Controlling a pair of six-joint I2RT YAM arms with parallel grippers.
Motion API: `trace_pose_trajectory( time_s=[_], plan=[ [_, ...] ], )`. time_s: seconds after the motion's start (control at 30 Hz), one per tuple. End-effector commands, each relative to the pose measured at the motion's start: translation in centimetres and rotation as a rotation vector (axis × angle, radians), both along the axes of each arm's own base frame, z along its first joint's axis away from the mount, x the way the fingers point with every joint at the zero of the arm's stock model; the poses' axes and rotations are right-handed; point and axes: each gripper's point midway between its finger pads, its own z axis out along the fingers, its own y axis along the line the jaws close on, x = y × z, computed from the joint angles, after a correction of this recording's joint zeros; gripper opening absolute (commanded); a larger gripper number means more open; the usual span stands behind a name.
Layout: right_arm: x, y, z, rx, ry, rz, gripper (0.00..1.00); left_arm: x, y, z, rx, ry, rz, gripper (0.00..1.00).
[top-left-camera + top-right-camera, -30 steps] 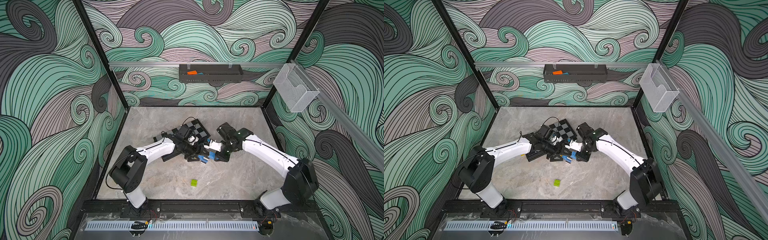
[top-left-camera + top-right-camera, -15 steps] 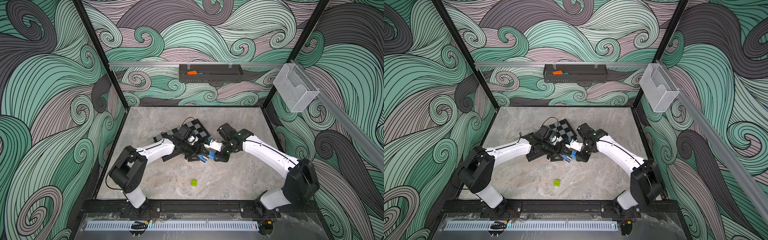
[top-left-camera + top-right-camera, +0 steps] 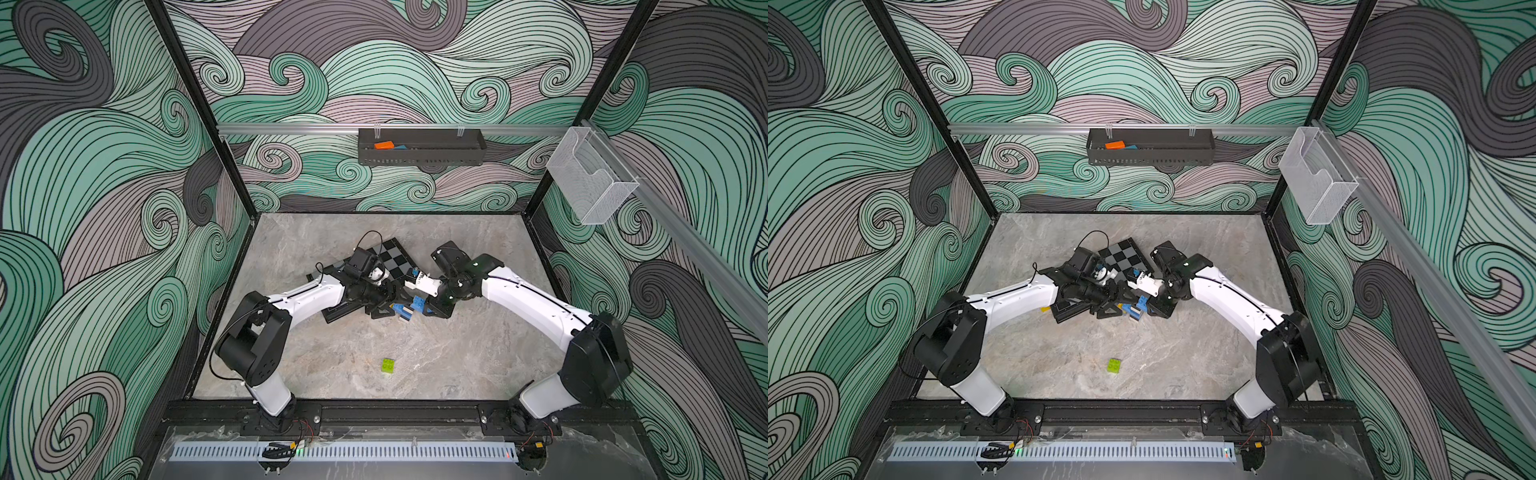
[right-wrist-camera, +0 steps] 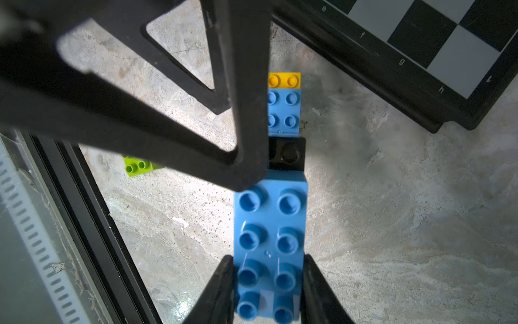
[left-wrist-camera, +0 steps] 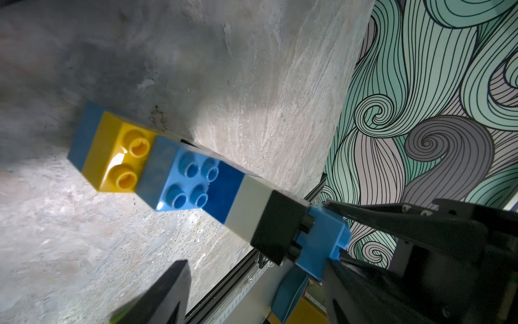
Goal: Assemble a giraffe with lego
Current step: Assemble the lego brick with the lego brick, then pick up the lego brick from the center of the board.
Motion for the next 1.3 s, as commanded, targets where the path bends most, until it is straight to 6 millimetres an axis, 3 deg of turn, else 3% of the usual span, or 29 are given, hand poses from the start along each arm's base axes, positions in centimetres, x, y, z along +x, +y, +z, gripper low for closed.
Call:
trace_pose_trajectory(
  time_s=[0.0,0.33,0.53,0.67,0.77,0.87,1.0,1.13,1.27],
  plan=[
    [1.0,2.5,2.3,0.115,-0.045,0.028,0.44,0.7,0.9,-0.3,0.026,-0.015,0.038,0.78],
    [2.3,2.6,3.6,0.127,-0.086,-0.024,0.63,1.8,2.0,0.0,0.016,-0.019,0.053,0.78],
    [2.7,1.6,6.4,0.169,-0.174,-0.098,0.73,2.7,2.5,0.8,0.022,-0.045,0.045,0.78],
    [1.0,1.1,9.7,0.243,-0.218,-0.139,0.79,3.3,3.4,1.9,0.022,-0.067,0.059,0.78],
    [-2.7,1.9,11.3,0.249,-0.236,-0.105,0.82,3.2,5.3,2.3,0.048,-0.078,0.078,0.78],
    [-7.0,3.3,10.1,0.195,-0.151,-0.073,0.82,2.9,8.4,1.4,0.079,-0.053,0.128,0.78],
    [-11.5,6.1,6.8,0.166,-0.111,-0.006,0.85,2.2,12.2,0.0,0.115,-0.029,0.183,0.78],
    [-13.6,9.2,3.0,0.104,-0.079,0.071,0.86,1.6,14.2,-0.3,0.181,-0.036,0.192,0.78],
    [-13.5,11.7,-1.2,0.042,-0.067,0.107,0.85,1.4,16.2,-0.8,0.226,-0.016,0.278,0.78]
  ],
)
